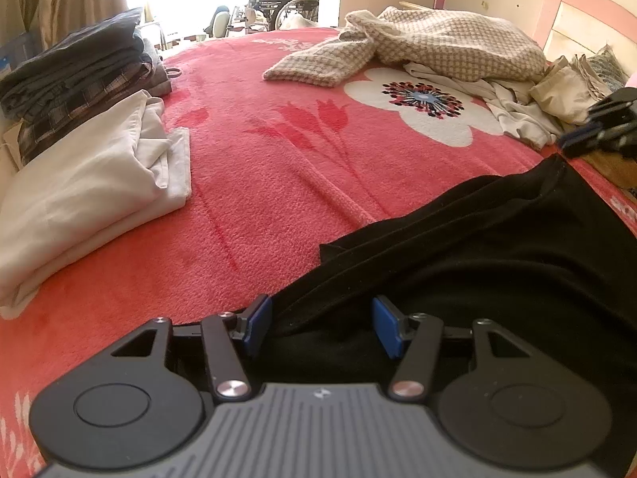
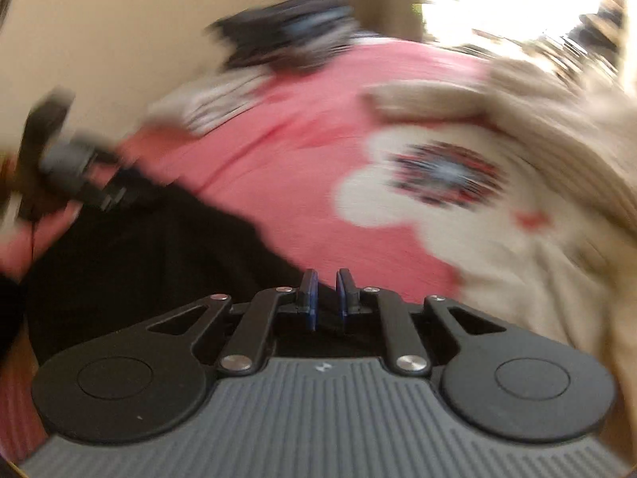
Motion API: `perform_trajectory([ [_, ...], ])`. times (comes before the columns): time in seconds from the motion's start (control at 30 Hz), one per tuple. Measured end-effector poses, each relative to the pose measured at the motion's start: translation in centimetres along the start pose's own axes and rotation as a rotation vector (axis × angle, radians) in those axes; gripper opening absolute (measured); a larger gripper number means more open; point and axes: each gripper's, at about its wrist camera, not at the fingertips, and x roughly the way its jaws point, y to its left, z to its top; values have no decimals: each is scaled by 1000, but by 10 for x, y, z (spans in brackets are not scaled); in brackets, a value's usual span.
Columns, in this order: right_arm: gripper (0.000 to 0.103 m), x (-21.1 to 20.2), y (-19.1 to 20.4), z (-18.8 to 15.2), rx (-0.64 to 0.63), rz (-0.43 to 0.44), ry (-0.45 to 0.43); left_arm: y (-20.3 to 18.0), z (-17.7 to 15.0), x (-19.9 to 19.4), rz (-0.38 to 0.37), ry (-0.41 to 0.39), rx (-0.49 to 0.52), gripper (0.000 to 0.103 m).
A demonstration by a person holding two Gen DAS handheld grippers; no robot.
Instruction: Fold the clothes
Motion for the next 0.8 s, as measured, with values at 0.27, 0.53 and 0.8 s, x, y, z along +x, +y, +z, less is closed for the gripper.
perform_trajectory([
  [0.27,10,43,37,4,-230,42,133,3,-2,0,-16,-5,-17,57],
  [0.53,20,47,41,5,-284,85,174,4,-2,0,-22,-6,-30,58],
  [0.8,25,65,46,4,-342,61,221,4,-2,1,-19,-4,-31,58],
])
